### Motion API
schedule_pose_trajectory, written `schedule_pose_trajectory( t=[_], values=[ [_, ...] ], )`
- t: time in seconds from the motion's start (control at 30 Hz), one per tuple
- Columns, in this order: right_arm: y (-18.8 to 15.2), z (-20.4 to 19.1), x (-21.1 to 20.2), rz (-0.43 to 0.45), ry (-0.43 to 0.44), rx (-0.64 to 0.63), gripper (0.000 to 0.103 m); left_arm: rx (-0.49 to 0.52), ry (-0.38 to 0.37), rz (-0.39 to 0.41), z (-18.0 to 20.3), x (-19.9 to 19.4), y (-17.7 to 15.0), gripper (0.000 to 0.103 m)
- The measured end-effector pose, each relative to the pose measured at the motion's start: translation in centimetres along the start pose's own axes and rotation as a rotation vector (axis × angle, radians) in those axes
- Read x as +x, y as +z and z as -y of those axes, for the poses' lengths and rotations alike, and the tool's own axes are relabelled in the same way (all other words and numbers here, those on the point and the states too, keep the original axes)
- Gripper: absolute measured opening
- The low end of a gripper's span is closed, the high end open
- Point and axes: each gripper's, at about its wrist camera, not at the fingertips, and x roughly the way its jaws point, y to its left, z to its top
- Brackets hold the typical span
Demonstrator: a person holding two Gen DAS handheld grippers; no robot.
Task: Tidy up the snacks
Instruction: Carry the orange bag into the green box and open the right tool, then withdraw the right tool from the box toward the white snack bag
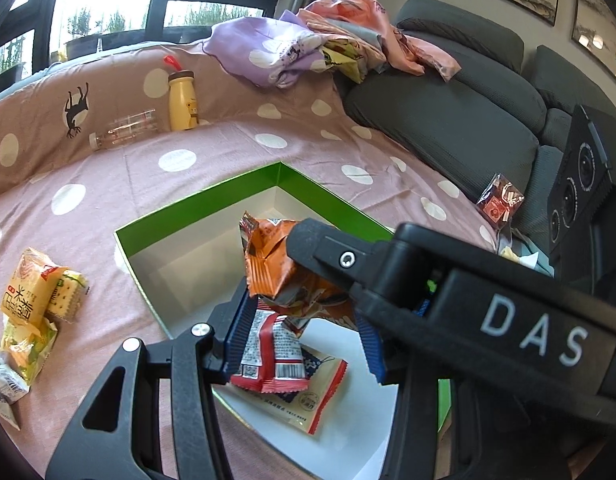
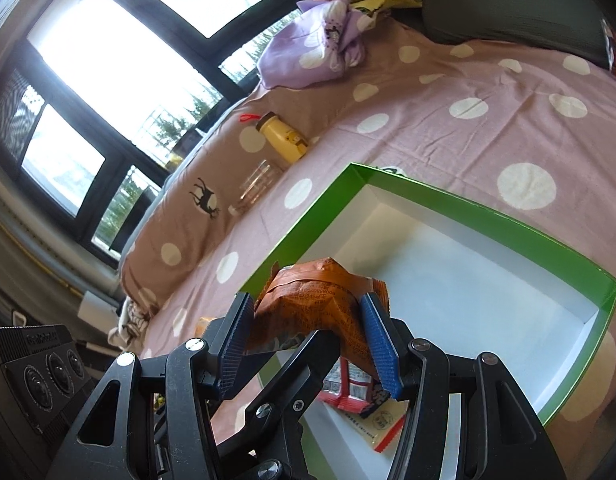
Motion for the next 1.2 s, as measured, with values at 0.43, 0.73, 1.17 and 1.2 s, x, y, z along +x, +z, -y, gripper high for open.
schedule_pose_trajectory(
  t=[0.43, 0.73, 1.17, 1.2],
  values=[
    [0.4, 1.6, 0.4, -0.021, -0.042, 0.049, 0.059, -0.013, -0.035, -0.056, 0.2, 1.6, -0.1, 0.047],
    [0.2, 2.6, 1.4, -0.079, -0.102, 0.093, 0.059, -0.046, -0.064, -0.118, -0.2, 3.2, -0.5, 0.047],
    [0.4, 2.1, 0.9, -0.025, -0.132, 0.070, 0.059, -0.066, -0.018, -0.074, -0.7, 1.1, -0.8, 0.066],
    [0.4, 2.0, 0.8, -0.018, -0.131, 0.065, 0.059, -0.068, -0.003, -0.064, -1.0, 0.5, -0.9, 0.067]
  ],
)
